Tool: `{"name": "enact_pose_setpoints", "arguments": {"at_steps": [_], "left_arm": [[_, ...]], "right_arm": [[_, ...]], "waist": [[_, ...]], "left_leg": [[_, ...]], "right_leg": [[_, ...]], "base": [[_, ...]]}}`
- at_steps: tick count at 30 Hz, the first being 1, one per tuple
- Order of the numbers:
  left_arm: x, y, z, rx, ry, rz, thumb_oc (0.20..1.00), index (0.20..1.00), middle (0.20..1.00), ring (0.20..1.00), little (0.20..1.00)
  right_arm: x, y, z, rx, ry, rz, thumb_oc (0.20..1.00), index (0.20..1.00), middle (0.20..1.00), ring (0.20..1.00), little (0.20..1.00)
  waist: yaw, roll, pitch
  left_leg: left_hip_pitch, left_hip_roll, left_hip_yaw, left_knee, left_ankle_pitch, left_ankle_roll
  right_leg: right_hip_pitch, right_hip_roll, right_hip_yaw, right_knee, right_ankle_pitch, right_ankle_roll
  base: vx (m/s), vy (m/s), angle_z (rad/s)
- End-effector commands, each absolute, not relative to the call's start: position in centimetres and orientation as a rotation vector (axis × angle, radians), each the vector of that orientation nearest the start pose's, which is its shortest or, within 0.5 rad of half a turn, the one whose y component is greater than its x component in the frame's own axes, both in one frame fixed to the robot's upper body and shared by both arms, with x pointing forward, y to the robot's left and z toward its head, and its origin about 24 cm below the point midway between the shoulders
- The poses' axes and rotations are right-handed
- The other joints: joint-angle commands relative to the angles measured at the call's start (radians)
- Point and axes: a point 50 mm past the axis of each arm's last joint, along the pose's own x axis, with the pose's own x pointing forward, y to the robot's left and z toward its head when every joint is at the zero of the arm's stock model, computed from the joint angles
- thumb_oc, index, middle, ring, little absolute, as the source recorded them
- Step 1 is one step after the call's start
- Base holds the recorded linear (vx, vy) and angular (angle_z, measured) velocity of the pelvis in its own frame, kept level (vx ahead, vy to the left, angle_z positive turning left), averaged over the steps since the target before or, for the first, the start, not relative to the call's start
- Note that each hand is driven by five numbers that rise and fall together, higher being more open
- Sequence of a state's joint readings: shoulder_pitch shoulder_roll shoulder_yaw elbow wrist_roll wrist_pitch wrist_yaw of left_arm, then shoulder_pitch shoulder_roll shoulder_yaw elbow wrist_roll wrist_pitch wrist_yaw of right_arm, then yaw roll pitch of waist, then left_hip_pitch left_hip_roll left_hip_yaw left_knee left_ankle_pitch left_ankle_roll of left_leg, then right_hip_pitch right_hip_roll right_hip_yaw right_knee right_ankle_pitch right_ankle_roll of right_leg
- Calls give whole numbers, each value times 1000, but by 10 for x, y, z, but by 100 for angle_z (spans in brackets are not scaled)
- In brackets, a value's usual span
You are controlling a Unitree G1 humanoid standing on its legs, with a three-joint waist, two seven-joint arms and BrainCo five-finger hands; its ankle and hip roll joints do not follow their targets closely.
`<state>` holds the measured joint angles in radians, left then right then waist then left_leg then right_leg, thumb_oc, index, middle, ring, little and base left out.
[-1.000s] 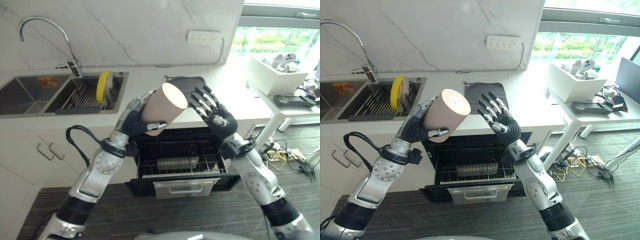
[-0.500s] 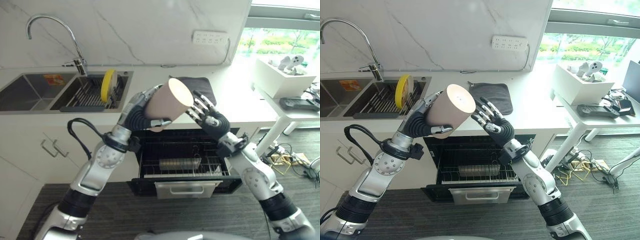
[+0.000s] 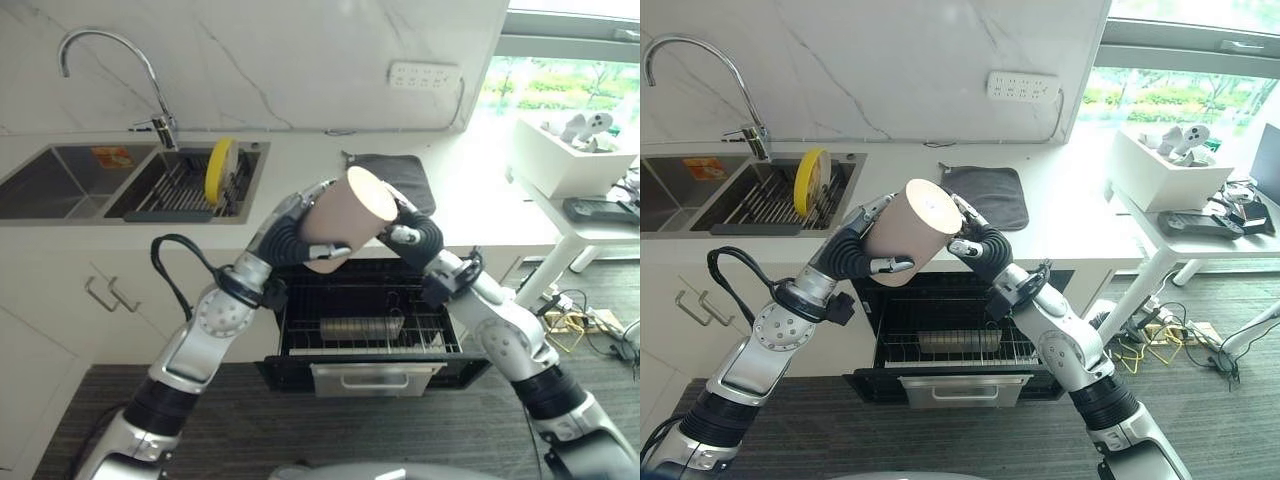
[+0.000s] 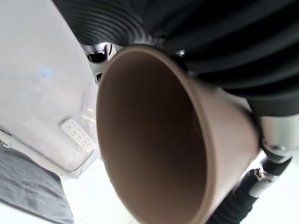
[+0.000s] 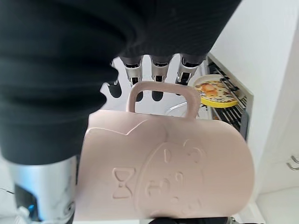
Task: Place the dishes in the dishwasher.
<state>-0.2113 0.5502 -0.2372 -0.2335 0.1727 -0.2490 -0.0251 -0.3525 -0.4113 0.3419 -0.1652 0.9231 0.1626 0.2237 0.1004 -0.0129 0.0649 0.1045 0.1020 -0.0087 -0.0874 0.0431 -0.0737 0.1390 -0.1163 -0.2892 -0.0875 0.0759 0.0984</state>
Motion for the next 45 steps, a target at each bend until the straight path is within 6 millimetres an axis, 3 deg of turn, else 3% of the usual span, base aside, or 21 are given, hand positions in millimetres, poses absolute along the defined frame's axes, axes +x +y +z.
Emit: {"name": "enact_pose_setpoints", "arguments": {"at_steps": [1, 10, 19, 28, 39, 45], "left_arm": [[263, 128, 190, 651, -793, -431, 200, 200, 200, 200, 200], [263, 123, 189, 660, -750, -524, 200, 200, 200, 200, 200], [266, 120, 183, 699, -696, -542, 200, 200, 200, 200, 200], [271, 121, 174, 711, -611, -545, 200, 200, 200, 200, 200], [268, 118, 174, 715, -627, -599, 200, 200, 200, 200, 200], [263, 116, 181, 753, -702, -609, 200, 200, 200, 200, 200]], "right_arm": [[281, -82, 169, 402, -226, 906, 1000, 1000, 1000, 1000, 1000], [282, -77, 173, 294, -238, 948, 1000, 1000, 1000, 1000, 1000], [289, -83, 188, 47, -356, 811, 1000, 1000, 1000, 1000, 1000], [293, -88, 210, -68, -510, 656, 1000, 1000, 1000, 1000, 1000], [289, -74, 209, 75, -453, 811, 1000, 1000, 1000, 1000, 1000], [288, -68, 198, 277, -367, 884, 1000, 1000, 1000, 1000, 1000]], "waist": [[20, -27, -40], [27, -29, -44], [21, -26, -37], [24, -18, -31], [42, -20, -33], [50, -21, -37]], "left_leg": [[-8, 40, -26, 0, -42, -13], [-10, 40, -28, 0, -41, -14], [-6, 40, -18, 0, -44, -12], [5, 36, -19, 0, -51, -9], [9, 34, -30, 0, -53, -9], [5, 36, -36, 0, -48, -10]], "right_leg": [[26, -93, 33, 0, -48, 73], [28, -94, 23, 0, -48, 74], [26, -94, 33, 0, -47, 72], [31, -96, 37, 0, -47, 72], [39, -98, 17, 1, -50, 73], [43, -97, 3, 0, -51, 73]], "base": [[0, 0, 0], [1, 2, 2], [1, 0, 1], [0, 0, 0], [2, -1, 1], [6, 0, 3]]}}
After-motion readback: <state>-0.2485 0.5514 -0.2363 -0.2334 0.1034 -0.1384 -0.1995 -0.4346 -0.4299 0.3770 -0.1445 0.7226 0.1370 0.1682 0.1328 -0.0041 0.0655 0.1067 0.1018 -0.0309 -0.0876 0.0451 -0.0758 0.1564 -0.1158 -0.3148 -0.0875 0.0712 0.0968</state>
